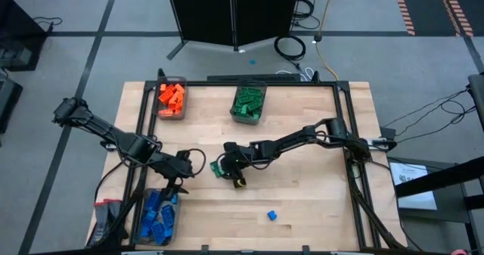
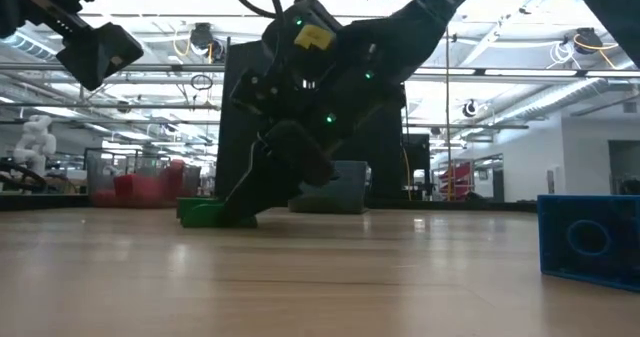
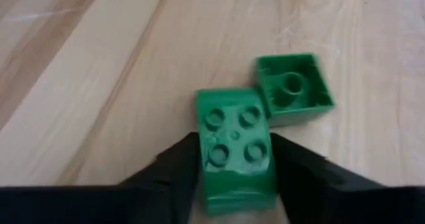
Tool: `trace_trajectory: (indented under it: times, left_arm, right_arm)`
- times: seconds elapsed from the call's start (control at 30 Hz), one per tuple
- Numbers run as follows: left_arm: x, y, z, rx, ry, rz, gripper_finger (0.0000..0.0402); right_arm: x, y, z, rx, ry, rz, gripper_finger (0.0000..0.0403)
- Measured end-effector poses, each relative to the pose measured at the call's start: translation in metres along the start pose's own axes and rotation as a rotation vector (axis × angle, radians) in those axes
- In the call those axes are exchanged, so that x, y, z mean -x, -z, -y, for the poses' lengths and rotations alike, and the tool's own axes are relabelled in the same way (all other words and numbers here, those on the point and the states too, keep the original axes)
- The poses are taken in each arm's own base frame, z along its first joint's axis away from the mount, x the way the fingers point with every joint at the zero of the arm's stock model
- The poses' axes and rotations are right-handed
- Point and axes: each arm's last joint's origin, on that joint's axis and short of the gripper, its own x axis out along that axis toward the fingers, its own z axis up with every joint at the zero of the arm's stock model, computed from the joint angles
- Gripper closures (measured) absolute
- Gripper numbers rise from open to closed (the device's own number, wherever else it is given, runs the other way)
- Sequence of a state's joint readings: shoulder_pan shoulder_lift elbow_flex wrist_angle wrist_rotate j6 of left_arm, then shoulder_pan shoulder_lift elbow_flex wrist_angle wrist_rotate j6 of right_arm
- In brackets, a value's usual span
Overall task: Sort blocks
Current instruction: Put the green game piece into the top right black transparent bin
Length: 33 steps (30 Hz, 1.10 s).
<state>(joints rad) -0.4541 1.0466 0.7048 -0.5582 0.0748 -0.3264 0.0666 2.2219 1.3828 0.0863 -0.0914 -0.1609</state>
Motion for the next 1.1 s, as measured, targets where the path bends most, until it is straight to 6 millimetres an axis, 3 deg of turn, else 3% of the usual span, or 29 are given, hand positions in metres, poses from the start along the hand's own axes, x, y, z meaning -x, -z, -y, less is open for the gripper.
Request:
trace_trajectory:
  times: [0.07, 0.27, 0.43, 0.57, 0.73, 0.9, 1.1]
  left_arm:
    - [0.000, 0.000, 0.000, 0.000, -0.014, 0.004, 0.0100]
    - [0.000, -0.002, -0.005, -0.001, -0.173, 0.058, 0.0100]
    - [0.002, -0.004, -0.010, -0.001, -0.362, 0.132, 0.0100]
    - [0.004, -0.010, -0.012, 0.005, -0.462, 0.217, 0.0100]
    - [0.008, -0.024, -0.014, -0.051, -0.586, 0.358, 0.0100]
    - [0.018, -0.049, -0.006, -0.235, -0.618, 0.574, 0.0100]
    - [0.035, -0.071, 0.003, -0.434, -0.579, 0.810, 0.0100]
  right_arm:
    - [0.000, 0.000, 0.000, 0.001, 0.001, -0.006, 0.0283]
    - [0.003, -0.003, -0.005, -0.001, -0.039, 0.001, 0.0284]
    - [0.024, -0.022, -0.017, 0.016, -0.062, 0.042, 0.0284]
    - [0.066, -0.056, -0.021, 0.073, 0.006, 0.135, 0.0284]
    - [0.133, -0.085, -0.032, 0.182, 0.170, 0.151, 0.0284]
    - [0.200, -0.099, -0.038, 0.203, 0.356, 0.141, 0.0284]
    - [0.263, -0.108, -0.064, 0.222, 0.471, 0.223, 0.0284]
